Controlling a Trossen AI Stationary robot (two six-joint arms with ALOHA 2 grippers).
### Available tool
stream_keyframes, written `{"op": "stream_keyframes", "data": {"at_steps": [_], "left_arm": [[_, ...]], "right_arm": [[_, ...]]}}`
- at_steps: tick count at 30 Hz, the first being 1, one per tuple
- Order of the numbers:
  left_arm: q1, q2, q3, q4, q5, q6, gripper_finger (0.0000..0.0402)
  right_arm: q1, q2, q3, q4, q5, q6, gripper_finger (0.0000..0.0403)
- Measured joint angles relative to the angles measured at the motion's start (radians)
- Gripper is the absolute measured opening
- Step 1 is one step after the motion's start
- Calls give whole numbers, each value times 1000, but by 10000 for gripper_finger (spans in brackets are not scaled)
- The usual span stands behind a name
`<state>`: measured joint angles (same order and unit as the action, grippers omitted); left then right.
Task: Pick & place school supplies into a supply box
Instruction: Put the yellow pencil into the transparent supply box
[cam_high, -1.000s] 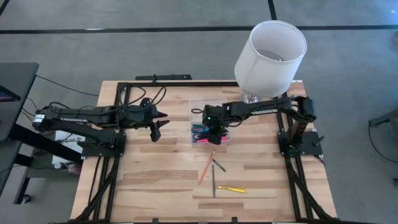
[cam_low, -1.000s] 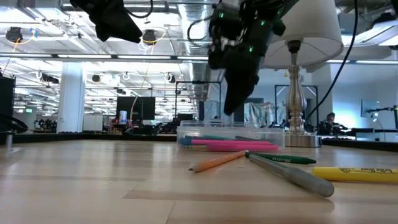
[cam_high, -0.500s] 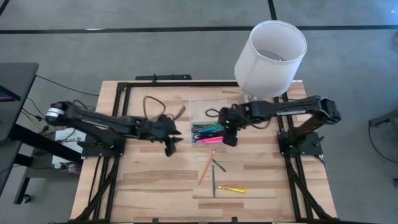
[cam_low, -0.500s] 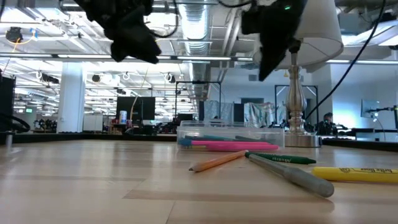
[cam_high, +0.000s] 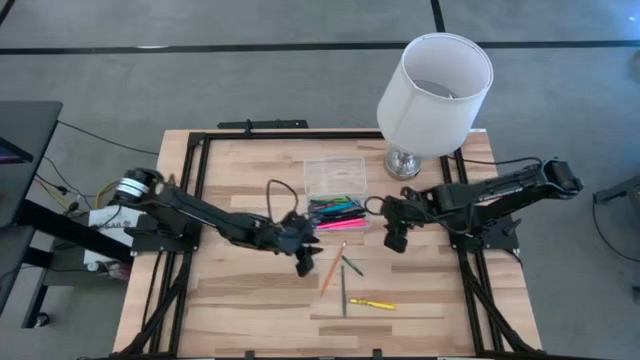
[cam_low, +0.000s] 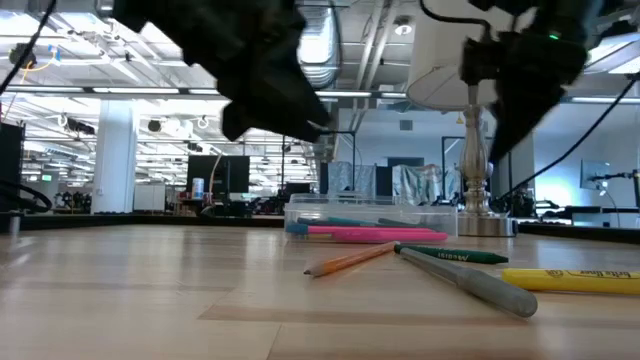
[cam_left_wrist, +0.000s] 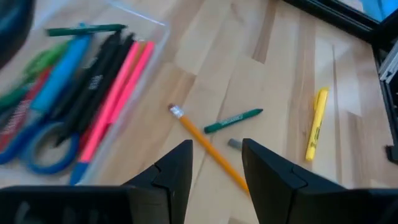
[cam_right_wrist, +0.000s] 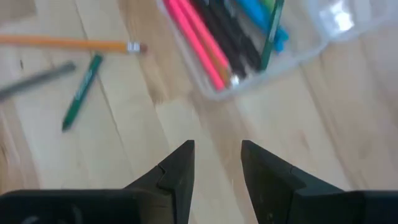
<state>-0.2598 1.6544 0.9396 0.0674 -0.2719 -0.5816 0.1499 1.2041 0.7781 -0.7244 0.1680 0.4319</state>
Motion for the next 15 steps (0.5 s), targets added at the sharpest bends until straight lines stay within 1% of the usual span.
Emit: {"op": "stream_keyframes", "data": {"at_steps": [8, 11, 13, 15], "left_arm": [[-32, 207, 153, -6, -32, 10, 132], [-38, 267, 202, -44, -31, 12, 132], [-38, 306, 238, -48, -33, 10, 132], [-41, 331, 267, -95, -51, 2, 132]], "right_arm": [[118, -80, -158, 83, 59, 66, 124], [159, -99, -197, 121, 82, 97, 124], [183, -122, -224, 112, 97, 123, 124], [205, -129, -242, 137, 98, 150, 124]]}}
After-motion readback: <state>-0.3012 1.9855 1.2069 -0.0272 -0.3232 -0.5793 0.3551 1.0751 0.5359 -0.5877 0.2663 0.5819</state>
